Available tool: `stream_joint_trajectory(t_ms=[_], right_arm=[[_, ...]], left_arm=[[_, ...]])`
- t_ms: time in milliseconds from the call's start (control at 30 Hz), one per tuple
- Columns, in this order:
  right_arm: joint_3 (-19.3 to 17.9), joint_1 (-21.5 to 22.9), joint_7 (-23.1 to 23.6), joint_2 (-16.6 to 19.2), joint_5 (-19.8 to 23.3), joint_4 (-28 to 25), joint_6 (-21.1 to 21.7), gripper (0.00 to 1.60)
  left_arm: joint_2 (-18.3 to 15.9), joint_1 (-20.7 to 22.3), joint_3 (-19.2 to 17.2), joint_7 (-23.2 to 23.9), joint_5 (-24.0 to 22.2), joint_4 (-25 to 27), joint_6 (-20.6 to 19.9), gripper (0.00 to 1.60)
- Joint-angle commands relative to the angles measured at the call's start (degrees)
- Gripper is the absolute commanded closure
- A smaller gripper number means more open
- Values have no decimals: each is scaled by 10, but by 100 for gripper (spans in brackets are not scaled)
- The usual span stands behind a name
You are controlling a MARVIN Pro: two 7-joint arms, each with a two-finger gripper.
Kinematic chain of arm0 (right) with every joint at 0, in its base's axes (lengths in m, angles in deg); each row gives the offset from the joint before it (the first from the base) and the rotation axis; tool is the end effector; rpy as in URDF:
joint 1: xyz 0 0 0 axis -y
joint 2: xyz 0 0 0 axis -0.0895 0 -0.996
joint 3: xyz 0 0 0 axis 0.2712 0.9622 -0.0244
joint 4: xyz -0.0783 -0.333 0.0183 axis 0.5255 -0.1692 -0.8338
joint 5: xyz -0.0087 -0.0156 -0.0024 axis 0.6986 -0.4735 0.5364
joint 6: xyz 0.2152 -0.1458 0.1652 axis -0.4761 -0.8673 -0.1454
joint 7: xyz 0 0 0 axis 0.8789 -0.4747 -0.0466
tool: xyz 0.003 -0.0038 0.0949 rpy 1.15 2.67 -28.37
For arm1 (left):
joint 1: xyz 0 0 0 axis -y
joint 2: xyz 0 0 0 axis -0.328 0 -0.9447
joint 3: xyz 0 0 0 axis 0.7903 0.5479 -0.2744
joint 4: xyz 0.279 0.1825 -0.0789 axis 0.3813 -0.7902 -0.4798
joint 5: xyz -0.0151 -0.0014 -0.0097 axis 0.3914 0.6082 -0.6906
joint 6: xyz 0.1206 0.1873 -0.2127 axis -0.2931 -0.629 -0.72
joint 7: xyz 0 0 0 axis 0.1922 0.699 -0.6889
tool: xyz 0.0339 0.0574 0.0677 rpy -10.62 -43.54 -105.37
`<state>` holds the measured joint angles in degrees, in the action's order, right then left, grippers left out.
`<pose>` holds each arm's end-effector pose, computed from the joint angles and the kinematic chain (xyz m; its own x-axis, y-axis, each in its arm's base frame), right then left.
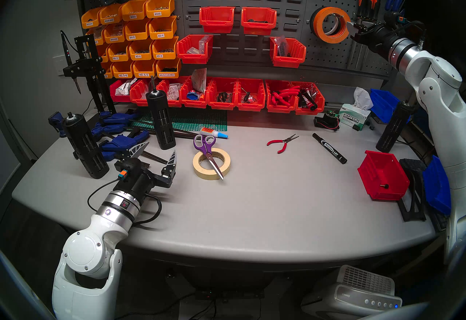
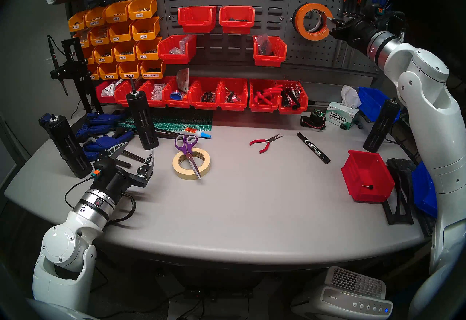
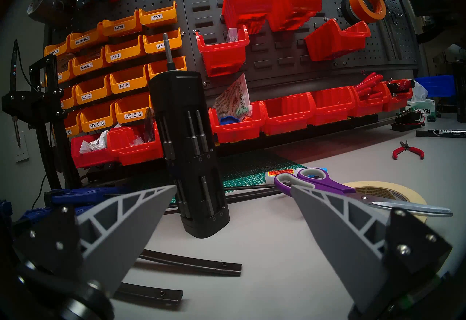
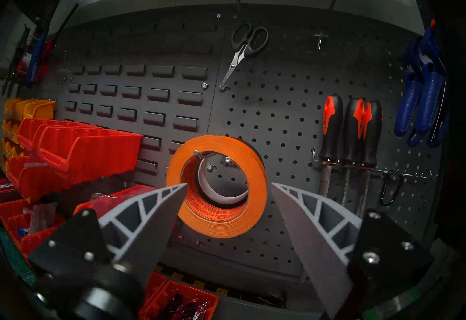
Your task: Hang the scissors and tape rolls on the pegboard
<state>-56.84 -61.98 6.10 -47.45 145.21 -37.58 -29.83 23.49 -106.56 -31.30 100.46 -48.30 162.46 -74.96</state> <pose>0.4168 -0.2045 0.0455 -0.2589 0.1251 0.9578 0.1778 -0.9685 0.1746 0.2183 0.0646 -0.2694 -0.1109 -0.1747 0.9784 -0.1808 -0.9645 -0.1927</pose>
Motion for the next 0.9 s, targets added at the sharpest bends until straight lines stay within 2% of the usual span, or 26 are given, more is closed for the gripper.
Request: stream_joint_trajectory(t_ms=[0, 33, 67, 100, 267, 300, 333, 367, 433, 533, 700, 767, 800, 867], right_arm=[[-81, -65, 1, 21, 24, -49, 8, 42], [-97, -79, 4, 17, 27, -55, 12, 43], [-97, -79, 4, 17, 27, -55, 12, 43], [-117, -96, 10, 10, 30, -66, 22, 46], [-150, -127, 18, -6, 36, -89, 42, 45], [-173, -146, 22, -13, 37, -98, 50, 47], [-163, -138, 22, -14, 38, -100, 53, 46], [-196, -166, 33, -28, 42, -118, 69, 47], [-195, -166, 33, -32, 43, -123, 73, 47], [-237, -204, 53, -61, 50, -161, 103, 47], [-273, -235, 69, -94, 56, -195, 136, 48], [-295, -257, 79, -111, 58, -213, 152, 50], [-317, -274, 90, -129, 59, -232, 171, 49], [-325, -281, 95, -137, 58, -239, 179, 49]], left_arm=[[0, 1, 1, 1, 0, 7, 3, 0], [0, 1, 1, 1, 0, 7, 3, 0], [0, 1, 1, 1, 0, 7, 3, 0], [0, 1, 1, 1, 0, 7, 3, 0], [0, 2, 1, 1, 0, 7, 3, 0], [0, 2, 1, 1, 0, 7, 3, 0], [0, 2, 1, 1, 0, 7, 3, 0], [0, 2, 1, 1, 0, 7, 3, 0], [0, 2, 1, 1, 0, 6, 2, 0], [0, 2, 1, 1, 0, 6, 2, 0], [0, 2, 1, 1, 0, 6, 2, 0], [0, 2, 1, 1, 0, 7, 2, 0], [0, 2, 1, 1, 0, 7, 3, 0], [0, 2, 1, 1, 0, 7, 3, 0]])
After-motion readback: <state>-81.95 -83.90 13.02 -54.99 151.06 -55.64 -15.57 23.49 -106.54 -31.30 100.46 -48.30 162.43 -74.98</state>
